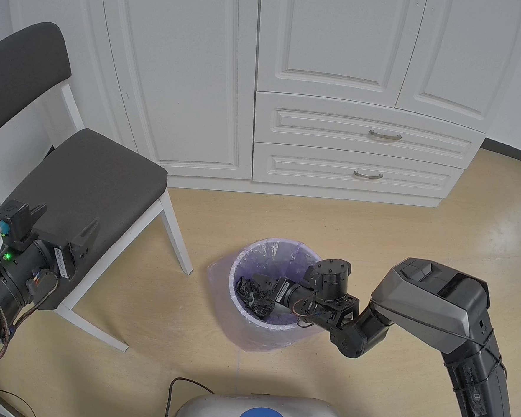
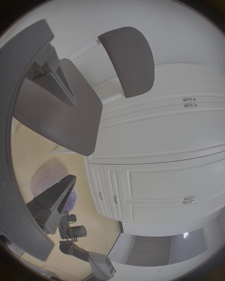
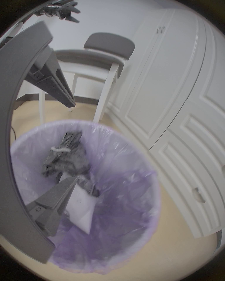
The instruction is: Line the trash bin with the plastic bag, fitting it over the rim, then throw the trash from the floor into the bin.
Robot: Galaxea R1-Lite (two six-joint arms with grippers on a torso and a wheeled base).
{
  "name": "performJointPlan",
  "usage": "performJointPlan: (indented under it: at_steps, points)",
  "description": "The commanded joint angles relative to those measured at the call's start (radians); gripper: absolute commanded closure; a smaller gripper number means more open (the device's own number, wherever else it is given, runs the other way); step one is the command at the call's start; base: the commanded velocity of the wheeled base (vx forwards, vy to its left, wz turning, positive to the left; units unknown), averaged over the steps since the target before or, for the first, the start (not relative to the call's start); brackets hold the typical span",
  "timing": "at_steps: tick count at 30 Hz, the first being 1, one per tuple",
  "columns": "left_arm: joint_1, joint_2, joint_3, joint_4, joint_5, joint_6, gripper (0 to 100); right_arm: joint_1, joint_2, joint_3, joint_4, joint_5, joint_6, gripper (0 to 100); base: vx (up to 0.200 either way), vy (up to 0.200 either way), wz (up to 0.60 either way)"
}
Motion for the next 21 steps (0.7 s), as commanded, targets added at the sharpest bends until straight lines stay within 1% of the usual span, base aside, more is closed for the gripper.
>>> performJointPlan:
  at_steps: [1, 3, 7, 11, 12, 13, 15, 17, 19, 21]
  points:
    - [0.000, 0.005, 0.000, -0.001, 0.001, -0.001, 0, 0.025, -0.048, 0.108, -0.102, 0.008, -0.005, 0, 0.000, 0.000, 0.00]
    - [0.000, 0.005, 0.000, -0.001, 0.001, -0.001, 0, 0.036, -0.048, 0.118, -0.105, 0.007, -0.015, 0, 0.000, 0.000, 0.00]
    - [0.000, 0.001, -0.002, -0.001, 0.001, -0.001, 0, 0.034, -0.032, 0.117, -0.107, 0.005, -0.077, 0, 0.000, 0.000, 0.00]
    - [0.000, 0.001, 0.000, -0.001, -0.001, -0.001, 0, 0.042, -0.045, 0.158, -0.113, -0.003, -0.167, 0, 0.000, 0.000, 0.00]
    - [0.000, 0.002, 0.000, -0.001, 0.001, -0.001, 0, 0.043, -0.045, 0.160, -0.115, -0.003, -0.173, 0, 0.000, 0.000, 0.00]
    - [0.000, 0.002, 0.000, -0.001, 0.001, -0.001, 0, 0.054, -0.030, 0.166, -0.116, -0.004, -0.209, 0, 0.000, 0.000, 0.00]
    - [0.000, 0.002, 0.000, -0.001, 0.001, -0.001, 0, 0.056, 0.005, 0.154, -0.119, -0.007, -0.232, 0, 0.000, 0.000, 0.00]
    - [0.000, 0.001, -0.002, -0.001, 0.001, -0.001, 0, 0.056, 0.033, 0.145, -0.147, -0.029, -0.250, 0, 0.000, 0.000, 0.00]
    - [0.000, 0.001, -0.003, -0.001, 0.001, -0.001, 0, 0.057, 0.047, 0.140, -0.202, -0.061, -0.287, 0, 0.000, 0.000, 0.00]
    - [0.000, 0.001, -0.003, -0.001, 0.001, -0.001, 0, 0.057, 0.054, 0.145, -0.236, -0.067, -0.305, 0, 0.000, 0.000, 0.00]
